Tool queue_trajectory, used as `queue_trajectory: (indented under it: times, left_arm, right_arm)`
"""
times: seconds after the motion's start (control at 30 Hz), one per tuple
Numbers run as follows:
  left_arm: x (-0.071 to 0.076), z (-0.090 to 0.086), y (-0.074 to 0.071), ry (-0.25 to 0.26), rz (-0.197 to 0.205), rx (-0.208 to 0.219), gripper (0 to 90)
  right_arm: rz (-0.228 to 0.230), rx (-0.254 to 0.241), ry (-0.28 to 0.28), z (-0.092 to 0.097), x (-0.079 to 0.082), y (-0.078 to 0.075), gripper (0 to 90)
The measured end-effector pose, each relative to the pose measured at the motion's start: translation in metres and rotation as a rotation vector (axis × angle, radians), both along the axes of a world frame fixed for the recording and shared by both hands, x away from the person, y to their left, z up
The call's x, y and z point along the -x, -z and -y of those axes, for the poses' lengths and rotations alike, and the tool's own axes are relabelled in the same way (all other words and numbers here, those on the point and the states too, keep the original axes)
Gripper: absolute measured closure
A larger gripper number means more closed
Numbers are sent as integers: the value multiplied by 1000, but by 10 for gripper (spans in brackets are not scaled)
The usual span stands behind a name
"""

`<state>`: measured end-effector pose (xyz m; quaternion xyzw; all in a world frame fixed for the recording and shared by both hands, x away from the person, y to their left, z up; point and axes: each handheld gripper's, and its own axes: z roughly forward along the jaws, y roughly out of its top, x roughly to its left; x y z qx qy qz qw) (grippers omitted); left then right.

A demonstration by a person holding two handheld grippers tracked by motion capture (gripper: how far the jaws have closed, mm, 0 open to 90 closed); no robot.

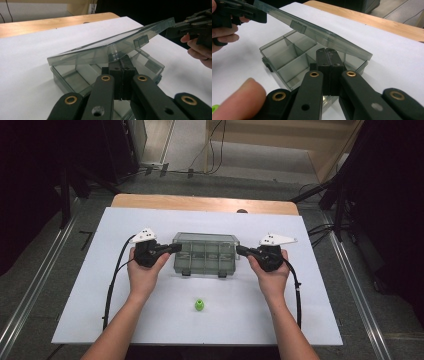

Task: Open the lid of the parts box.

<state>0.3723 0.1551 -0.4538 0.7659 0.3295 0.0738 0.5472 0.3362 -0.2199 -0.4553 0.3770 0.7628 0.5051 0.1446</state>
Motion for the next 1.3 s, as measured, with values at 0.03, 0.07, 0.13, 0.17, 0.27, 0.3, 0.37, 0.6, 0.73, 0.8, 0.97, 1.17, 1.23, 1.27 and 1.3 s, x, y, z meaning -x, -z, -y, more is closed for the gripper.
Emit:
queue_trajectory:
  times: [0.03, 0.07, 0.13, 0.17, 0.27, 0.3, 0.37, 0.6, 0.73, 0.8, 0.97, 1.17, 1.23, 1.27, 1.3]
  left_arm:
    - [-2, 1, -1, -1, 4, 0, 888]
    - [-3, 2, -1, -3, 6, 2, 888]
    - [-6, 2, -4, -12, 14, 4, 888]
    - [-7, 3, -5, -14, 15, 10, 888]
    - [-10, 3, -10, -29, 30, 20, 888]
    - [-10, 3, -10, -29, 30, 20, 888]
    - [-13, 4, -12, -36, 39, 25, 888]
    - [-21, 7, -17, -50, 53, 40, 888]
    - [-21, 7, -17, -56, 68, 37, 887]
    - [-19, 7, -17, -62, 75, 28, 886]
    - [-11, -3, -9, -65, 100, 35, 658]
    - [-14, -13, -1, -95, 140, 32, 270]
    - [-20, -16, -1, -146, 125, 47, 87]
    - [-27, -19, -1, -156, 107, 69, 28]
    - [-27, -19, -1, -156, 107, 69, 0]
  right_arm:
    - [-2, -2, -1, 0, -1, -1, 878]
    - [2, 1, 1, 0, -2, -1, 878]
    - [7, -7, 2, 1, -5, -3, 878]
    - [9, -13, 4, 1, -6, -3, 878]
    - [18, -18, -1, -2, -8, -5, 878]
    - [18, -18, -1, -2, -8, -5, 878]
    - [22, -21, -2, -4, -9, -6, 877]
    - [15, -55, 23, -9, -17, -10, 878]
    - [23, -37, 47, -11, -23, -14, 877]
    - [26, -35, 53, -11, -24, -14, 877]
    - [36, -29, 65, -13, -27, -20, 877]
    - [49, -22, 76, -13, -31, -22, 877]
    - [50, -14, 79, -13, -33, -23, 877]
    - [54, -8, 84, -14, -34, -24, 877]
    - [54, -8, 84, -14, -34, -24, 877]
